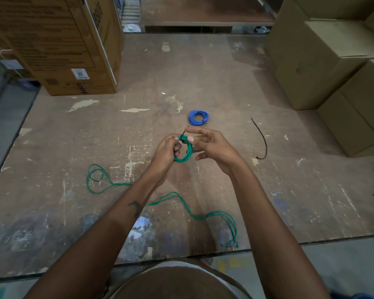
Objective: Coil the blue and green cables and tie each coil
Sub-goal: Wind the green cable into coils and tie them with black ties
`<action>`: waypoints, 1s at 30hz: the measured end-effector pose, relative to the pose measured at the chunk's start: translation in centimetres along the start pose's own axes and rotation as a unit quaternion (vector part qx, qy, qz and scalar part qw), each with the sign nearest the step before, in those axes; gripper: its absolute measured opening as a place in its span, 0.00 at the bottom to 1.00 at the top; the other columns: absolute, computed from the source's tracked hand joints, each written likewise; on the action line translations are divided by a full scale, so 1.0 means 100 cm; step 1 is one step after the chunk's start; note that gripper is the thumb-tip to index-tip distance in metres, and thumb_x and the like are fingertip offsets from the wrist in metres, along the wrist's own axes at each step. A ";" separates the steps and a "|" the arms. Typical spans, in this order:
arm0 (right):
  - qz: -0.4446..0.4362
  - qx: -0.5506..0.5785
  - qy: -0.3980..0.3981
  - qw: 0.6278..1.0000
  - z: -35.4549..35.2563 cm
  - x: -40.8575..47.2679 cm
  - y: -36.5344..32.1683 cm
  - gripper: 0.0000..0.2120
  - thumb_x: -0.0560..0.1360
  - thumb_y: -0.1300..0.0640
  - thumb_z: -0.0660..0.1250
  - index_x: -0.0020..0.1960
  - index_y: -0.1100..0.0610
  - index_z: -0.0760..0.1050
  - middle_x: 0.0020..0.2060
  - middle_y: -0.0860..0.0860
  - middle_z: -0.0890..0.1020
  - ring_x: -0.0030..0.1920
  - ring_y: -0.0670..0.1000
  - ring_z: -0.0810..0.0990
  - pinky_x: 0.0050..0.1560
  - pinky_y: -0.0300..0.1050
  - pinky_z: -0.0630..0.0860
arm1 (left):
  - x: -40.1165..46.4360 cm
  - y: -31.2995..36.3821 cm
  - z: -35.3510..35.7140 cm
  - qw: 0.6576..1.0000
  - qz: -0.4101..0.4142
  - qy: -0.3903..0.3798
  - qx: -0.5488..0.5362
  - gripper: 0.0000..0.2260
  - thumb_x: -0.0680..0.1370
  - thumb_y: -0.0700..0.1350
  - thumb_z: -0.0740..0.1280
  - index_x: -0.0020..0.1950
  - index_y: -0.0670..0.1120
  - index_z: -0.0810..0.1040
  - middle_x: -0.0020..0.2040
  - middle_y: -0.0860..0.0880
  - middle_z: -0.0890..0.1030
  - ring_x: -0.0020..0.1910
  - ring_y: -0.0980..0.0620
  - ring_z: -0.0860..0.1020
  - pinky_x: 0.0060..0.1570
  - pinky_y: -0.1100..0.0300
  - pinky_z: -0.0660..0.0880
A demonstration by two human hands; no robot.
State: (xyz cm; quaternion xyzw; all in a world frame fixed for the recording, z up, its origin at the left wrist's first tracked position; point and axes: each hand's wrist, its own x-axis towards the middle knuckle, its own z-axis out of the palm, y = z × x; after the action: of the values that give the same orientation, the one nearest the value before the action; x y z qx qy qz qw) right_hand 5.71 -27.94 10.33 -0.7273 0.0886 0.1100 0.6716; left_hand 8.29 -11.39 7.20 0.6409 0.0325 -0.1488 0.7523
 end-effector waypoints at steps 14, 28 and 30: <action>-0.082 -0.060 0.225 0.969 0.025 0.119 -0.008 0.12 0.76 0.65 0.76 0.59 0.60 0.86 0.48 0.54 0.89 0.46 0.48 0.88 0.53 0.40 0.83 | 0.105 0.021 -0.028 0.932 0.187 0.033 0.309 0.14 0.86 0.52 0.63 0.69 0.50 0.81 0.61 0.50 0.84 0.60 0.53 0.81 0.61 0.52 0.78; -0.002 -0.306 0.235 0.923 0.039 0.200 0.065 0.17 0.86 0.58 0.61 0.72 0.62 0.77 0.66 0.65 0.72 0.58 0.66 0.80 0.60 0.49 0.71 | 0.217 -0.060 -0.031 0.965 -0.020 0.105 0.241 0.07 0.76 0.47 0.74 0.51 0.46 0.90 0.42 0.52 0.88 0.43 0.48 0.87 0.46 0.44 0.85; -0.018 -0.301 0.231 0.925 0.044 0.198 0.067 0.18 0.88 0.56 0.59 0.73 0.64 0.73 0.66 0.65 0.74 0.62 0.67 0.77 0.63 0.54 0.72 | 0.219 -0.060 -0.028 0.963 -0.002 0.104 0.250 0.07 0.77 0.47 0.73 0.51 0.47 0.90 0.41 0.54 0.88 0.42 0.51 0.87 0.45 0.46 0.85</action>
State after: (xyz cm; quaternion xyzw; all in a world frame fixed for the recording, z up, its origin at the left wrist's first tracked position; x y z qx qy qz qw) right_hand 22.68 -23.69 -1.89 -0.9017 0.1912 -0.0518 0.3842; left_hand 27.93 -13.50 -4.26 0.8204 0.0733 -0.0862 0.5605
